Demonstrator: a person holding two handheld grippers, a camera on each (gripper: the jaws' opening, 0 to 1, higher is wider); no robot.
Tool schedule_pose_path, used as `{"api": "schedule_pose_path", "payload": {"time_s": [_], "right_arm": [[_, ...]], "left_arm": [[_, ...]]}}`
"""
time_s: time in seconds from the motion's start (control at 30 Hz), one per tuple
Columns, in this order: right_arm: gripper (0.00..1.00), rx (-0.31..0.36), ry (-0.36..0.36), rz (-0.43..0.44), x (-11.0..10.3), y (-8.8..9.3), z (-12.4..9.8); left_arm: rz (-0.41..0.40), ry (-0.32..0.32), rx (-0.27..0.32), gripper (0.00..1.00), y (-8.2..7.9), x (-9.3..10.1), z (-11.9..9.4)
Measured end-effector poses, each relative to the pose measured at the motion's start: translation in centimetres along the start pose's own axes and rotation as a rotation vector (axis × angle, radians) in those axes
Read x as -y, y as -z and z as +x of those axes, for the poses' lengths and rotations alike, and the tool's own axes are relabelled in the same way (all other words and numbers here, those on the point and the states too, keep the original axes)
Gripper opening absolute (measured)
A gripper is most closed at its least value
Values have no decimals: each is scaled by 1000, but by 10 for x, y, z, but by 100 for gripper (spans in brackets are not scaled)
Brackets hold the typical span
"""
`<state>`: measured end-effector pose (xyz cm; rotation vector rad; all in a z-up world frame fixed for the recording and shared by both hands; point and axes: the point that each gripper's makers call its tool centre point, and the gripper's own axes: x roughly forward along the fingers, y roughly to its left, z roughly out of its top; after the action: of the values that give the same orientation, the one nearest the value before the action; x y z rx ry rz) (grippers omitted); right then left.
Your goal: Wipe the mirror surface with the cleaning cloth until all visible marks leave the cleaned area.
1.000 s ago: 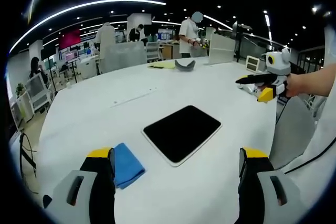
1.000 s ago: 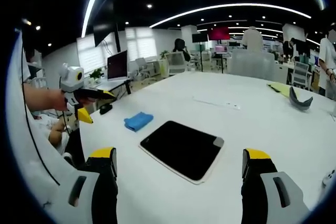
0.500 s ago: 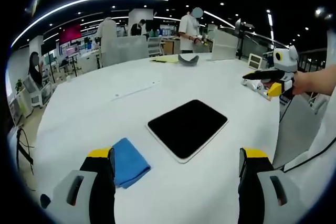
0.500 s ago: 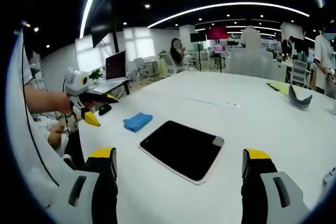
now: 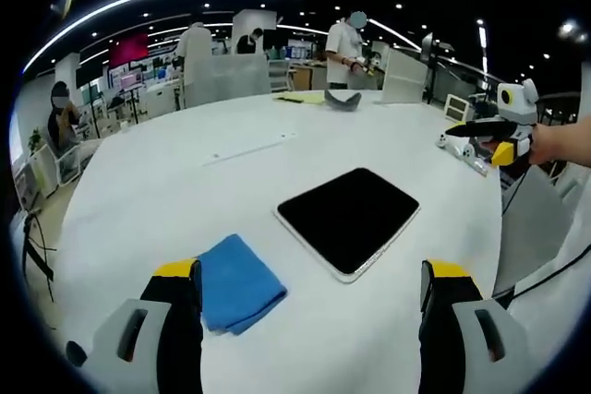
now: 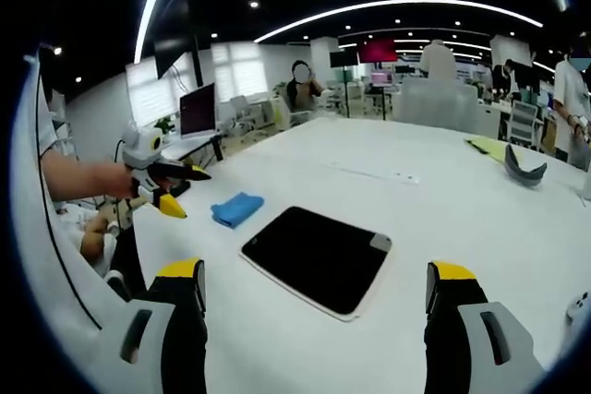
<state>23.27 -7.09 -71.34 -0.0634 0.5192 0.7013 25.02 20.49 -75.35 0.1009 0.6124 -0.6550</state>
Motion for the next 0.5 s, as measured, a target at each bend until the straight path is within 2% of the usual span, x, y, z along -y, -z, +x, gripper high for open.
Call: {"api": "schedule_pose_path", "payload": {"time_s": [0.5], "right_arm": [[100, -23, 5, 9, -1, -1, 8]], "left_arm": [[-24, -20, -23, 99, 9, -39, 21]]}}
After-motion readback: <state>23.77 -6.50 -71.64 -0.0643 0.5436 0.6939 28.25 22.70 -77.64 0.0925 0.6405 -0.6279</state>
